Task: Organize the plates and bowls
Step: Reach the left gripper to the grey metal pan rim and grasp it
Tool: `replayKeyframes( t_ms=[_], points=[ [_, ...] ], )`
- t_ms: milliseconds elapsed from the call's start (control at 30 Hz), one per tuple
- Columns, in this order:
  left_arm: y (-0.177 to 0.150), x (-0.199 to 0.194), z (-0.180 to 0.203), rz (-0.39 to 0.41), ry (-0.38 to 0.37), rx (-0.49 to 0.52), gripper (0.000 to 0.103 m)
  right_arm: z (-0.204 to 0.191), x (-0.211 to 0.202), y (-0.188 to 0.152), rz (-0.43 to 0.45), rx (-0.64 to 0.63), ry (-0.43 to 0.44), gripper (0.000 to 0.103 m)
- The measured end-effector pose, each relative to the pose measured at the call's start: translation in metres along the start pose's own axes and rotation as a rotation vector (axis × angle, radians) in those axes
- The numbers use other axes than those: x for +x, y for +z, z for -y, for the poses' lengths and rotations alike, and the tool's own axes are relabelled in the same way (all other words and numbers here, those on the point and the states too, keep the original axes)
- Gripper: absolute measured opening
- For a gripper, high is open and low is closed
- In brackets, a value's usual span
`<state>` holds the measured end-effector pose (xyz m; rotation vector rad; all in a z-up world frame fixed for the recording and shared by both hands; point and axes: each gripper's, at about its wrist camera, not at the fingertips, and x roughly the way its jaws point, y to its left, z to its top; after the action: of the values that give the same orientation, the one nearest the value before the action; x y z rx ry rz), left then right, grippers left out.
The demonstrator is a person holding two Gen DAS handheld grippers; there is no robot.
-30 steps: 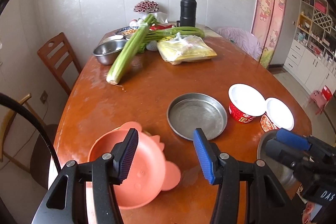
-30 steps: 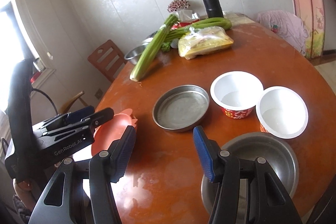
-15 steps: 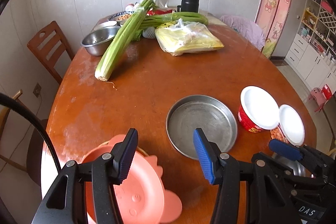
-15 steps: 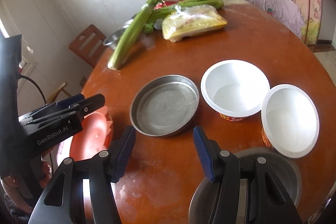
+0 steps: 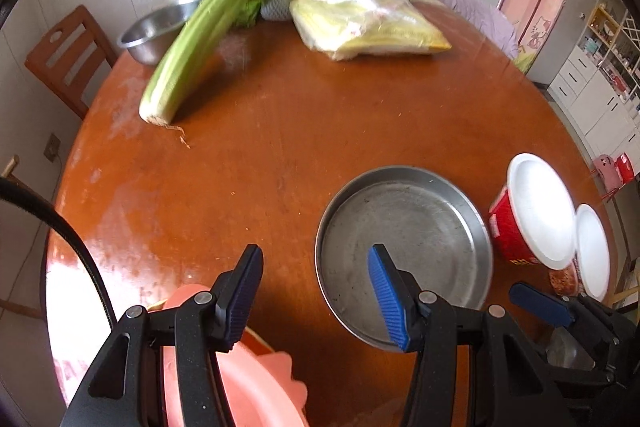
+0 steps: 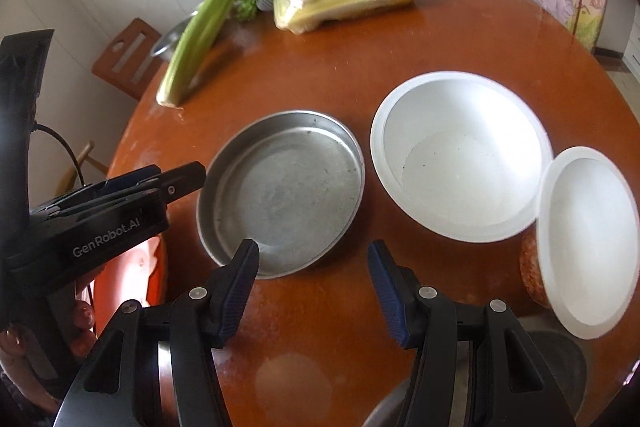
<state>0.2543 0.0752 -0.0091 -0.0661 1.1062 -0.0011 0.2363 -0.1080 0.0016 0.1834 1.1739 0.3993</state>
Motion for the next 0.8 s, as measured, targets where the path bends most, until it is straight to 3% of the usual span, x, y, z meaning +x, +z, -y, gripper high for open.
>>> replayKeyframes(
  t_ms=[433, 800],
  points=[
    [0.007, 0.037, -0.005, -0.056, -0.004, -0.009, 0.054, 0.005, 0.028, 0.013, -0.054, 0.030, -0.033, 0.054],
    [0.007, 0.045, 0.001, -0.077, -0.024, 0.010, 0.054, -0.002, 0.035, 0.015, -0.058, 0.013, -0.039, 0.049]
  ],
)
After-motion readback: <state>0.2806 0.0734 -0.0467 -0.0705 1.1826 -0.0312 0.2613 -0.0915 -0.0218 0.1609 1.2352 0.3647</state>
